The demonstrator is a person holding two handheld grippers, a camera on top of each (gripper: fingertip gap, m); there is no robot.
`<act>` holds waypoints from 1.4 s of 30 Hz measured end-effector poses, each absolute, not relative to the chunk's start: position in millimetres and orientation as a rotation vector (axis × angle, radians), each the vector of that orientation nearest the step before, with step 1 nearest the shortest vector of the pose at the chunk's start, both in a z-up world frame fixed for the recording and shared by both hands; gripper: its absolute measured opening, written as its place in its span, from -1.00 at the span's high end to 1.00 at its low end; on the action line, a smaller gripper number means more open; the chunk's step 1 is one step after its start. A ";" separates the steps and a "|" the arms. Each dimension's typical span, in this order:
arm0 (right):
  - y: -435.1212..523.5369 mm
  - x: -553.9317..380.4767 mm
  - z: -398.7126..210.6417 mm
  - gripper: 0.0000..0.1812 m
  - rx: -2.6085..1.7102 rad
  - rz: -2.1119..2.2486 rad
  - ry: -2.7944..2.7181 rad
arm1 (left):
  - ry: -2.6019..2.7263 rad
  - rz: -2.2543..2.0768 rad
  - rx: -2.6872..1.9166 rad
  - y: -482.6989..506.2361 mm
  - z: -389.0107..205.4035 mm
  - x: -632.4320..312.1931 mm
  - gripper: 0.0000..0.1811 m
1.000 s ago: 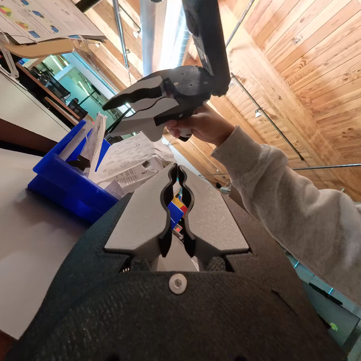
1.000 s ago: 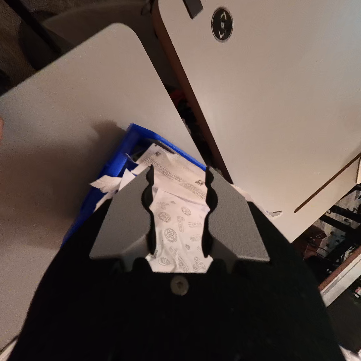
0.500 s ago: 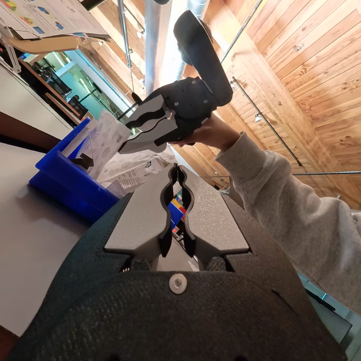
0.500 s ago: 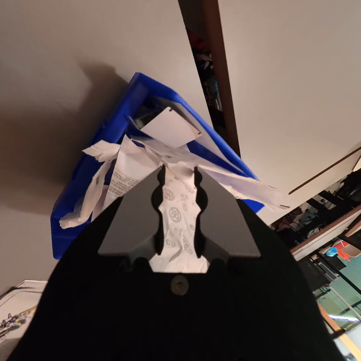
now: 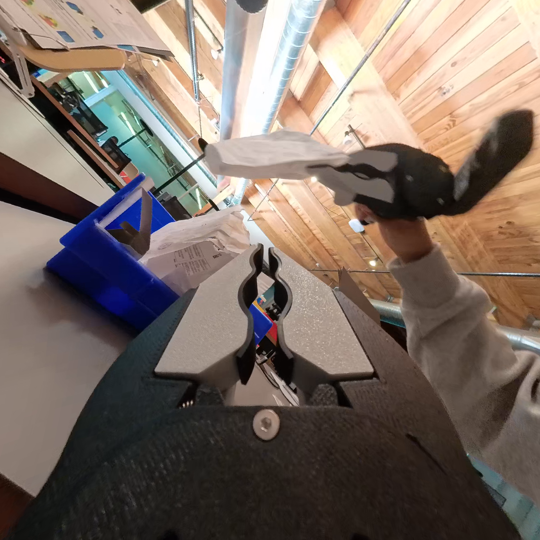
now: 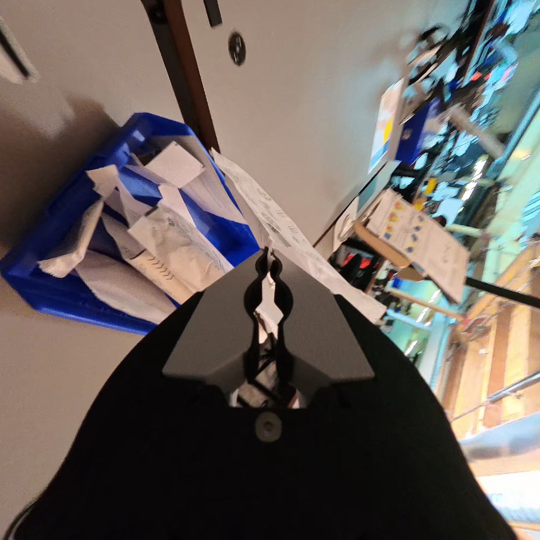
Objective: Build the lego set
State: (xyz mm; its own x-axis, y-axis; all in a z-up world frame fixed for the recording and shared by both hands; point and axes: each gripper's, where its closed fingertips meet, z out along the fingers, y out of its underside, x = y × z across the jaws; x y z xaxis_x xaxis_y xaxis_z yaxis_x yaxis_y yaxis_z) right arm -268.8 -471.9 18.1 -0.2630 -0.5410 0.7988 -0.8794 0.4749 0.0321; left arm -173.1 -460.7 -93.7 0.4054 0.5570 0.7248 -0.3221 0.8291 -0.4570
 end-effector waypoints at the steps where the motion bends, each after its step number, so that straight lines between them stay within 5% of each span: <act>1: -462.5 -257.2 21.6 1.00 1.210 0.562 -1.885 | -1.018 0.559 -0.253 -461.9 -94.5 -173.4 0.95; 19: -339.7 -156.1 -15.9 1.00 1.444 -0.220 -1.360 | -0.878 0.505 -0.397 -413.1 -65.2 -171.6 0.70; 35: -393.8 -212.1 40.2 1.00 1.173 0.119 -1.448 | -0.977 0.495 -0.300 -436.2 -85.1 -178.5 0.79; 42: -455.7 -270.1 18.0 1.00 1.081 0.405 -1.717 | -0.993 0.497 -0.308 -435.3 -90.0 -183.2 0.82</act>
State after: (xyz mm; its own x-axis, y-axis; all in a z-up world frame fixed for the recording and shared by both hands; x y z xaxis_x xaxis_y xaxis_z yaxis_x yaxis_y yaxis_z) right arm -270.1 -455.7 18.0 -0.0747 -0.4690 0.8800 -0.8126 0.5402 0.2188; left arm -183.2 -435.3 -90.0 0.4487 0.5313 0.7186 -0.2575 0.8468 -0.4653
